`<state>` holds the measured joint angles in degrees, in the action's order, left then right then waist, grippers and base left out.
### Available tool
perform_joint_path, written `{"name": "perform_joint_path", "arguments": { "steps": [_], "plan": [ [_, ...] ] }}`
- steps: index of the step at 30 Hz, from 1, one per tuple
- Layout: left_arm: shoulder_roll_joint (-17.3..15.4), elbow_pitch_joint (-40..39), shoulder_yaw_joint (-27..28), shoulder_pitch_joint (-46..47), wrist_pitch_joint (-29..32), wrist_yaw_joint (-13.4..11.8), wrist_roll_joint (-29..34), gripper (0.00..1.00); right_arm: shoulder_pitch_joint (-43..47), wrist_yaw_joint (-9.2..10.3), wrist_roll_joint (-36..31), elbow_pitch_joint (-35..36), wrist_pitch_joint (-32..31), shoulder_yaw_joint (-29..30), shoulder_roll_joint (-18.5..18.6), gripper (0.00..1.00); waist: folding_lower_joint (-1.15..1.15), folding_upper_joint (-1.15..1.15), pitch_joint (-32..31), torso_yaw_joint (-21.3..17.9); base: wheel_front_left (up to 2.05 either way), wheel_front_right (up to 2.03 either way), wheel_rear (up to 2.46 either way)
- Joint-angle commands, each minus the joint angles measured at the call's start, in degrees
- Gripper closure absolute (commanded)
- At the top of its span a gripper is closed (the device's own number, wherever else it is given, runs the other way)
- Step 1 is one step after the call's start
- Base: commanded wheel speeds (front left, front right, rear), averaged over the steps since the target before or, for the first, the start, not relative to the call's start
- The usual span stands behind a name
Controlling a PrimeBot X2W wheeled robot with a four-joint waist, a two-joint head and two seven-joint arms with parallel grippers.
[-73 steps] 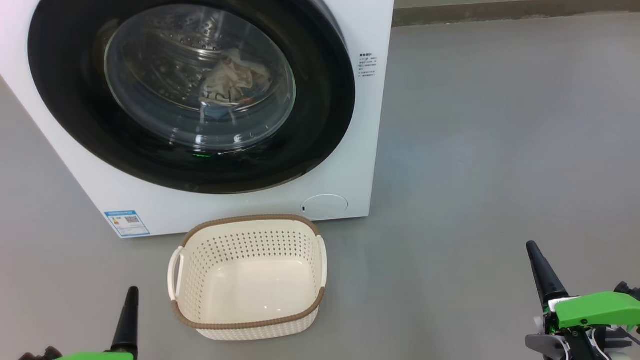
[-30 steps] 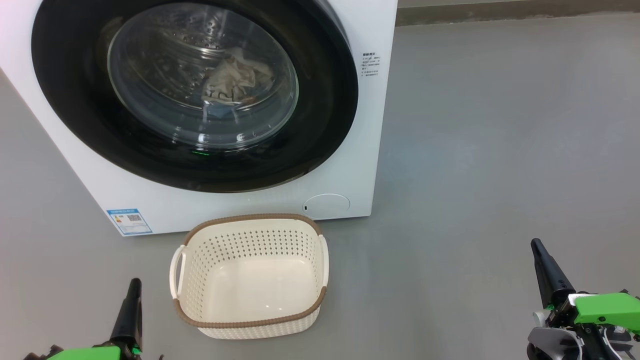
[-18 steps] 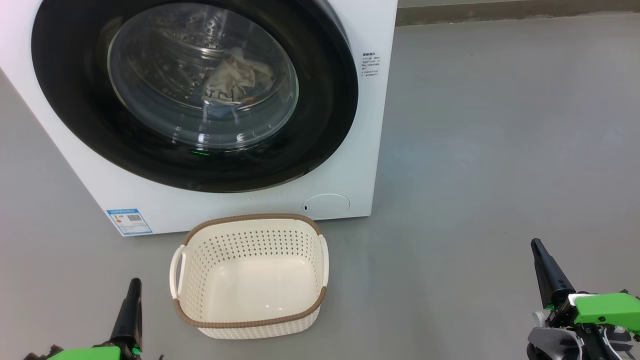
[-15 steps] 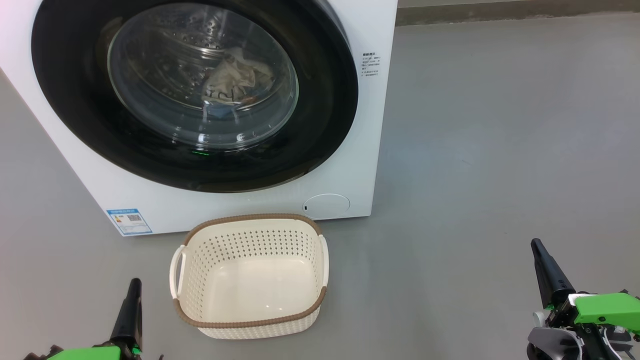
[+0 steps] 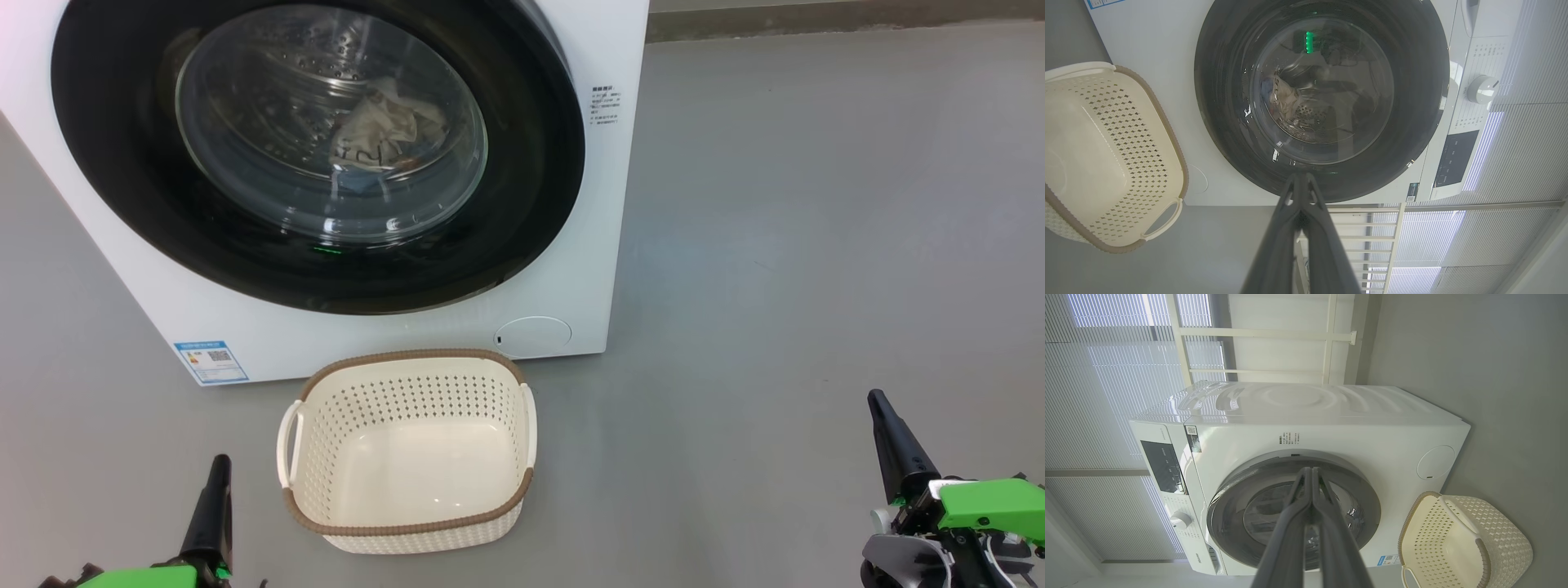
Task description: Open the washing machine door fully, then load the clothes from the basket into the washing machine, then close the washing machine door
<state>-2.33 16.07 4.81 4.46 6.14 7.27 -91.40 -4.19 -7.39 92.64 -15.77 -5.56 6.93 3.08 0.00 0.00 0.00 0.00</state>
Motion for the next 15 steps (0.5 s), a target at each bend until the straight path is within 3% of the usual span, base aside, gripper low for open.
{"name": "perform_joint_path", "arguments": {
  "steps": [1,15],
  "plan": [
    [-0.54,-1.73,1.83,2.19,0.42,0.13,-0.67,1.0,-2.41,-0.1,0.05,1.38,-0.42,-1.02,0.31,1.0,0.0,0.0,0.0,0.0,0.0,0.0,0.0],
    [-0.54,-1.73,1.83,2.19,0.42,0.14,-0.67,1.0,-2.42,-0.1,0.0,1.38,-0.46,-0.97,0.27,1.0,0.0,0.0,0.0,0.0,0.0,0.0,0.0]
  ]
}}
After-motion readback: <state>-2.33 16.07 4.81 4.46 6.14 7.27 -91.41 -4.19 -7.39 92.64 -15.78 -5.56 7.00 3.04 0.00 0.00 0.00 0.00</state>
